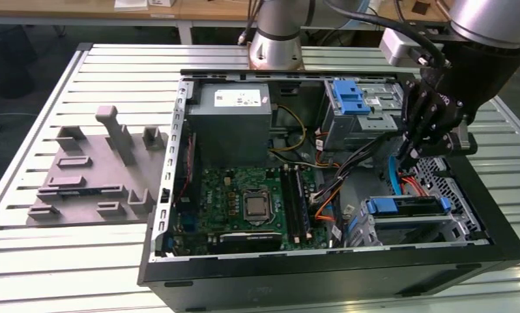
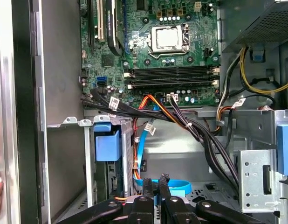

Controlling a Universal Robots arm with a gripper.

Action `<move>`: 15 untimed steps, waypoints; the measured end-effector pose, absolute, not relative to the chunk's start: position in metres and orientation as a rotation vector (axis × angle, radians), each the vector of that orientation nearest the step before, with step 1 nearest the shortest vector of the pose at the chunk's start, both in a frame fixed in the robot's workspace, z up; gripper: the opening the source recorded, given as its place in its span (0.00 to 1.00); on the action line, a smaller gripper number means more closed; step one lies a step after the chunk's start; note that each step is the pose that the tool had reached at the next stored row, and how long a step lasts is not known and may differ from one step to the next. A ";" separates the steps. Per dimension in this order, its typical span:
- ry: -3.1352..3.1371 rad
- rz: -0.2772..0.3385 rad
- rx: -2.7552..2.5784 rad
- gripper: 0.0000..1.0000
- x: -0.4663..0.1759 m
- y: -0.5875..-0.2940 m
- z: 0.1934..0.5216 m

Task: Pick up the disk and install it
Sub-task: 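Insert the second disk wire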

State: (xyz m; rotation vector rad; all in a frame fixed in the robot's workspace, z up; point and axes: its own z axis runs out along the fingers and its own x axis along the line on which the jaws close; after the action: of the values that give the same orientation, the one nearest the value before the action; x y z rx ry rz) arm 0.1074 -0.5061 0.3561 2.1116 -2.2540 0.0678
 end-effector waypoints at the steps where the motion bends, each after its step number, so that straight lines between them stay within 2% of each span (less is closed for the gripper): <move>1: -2.254 0.068 2.112 0.16 0.107 -0.506 0.356; 15: -2.258 0.062 2.115 0.16 0.107 -0.527 0.349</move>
State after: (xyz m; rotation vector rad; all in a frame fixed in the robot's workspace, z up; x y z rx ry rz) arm 0.1074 -0.5266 0.3487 2.1155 -2.2579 0.0615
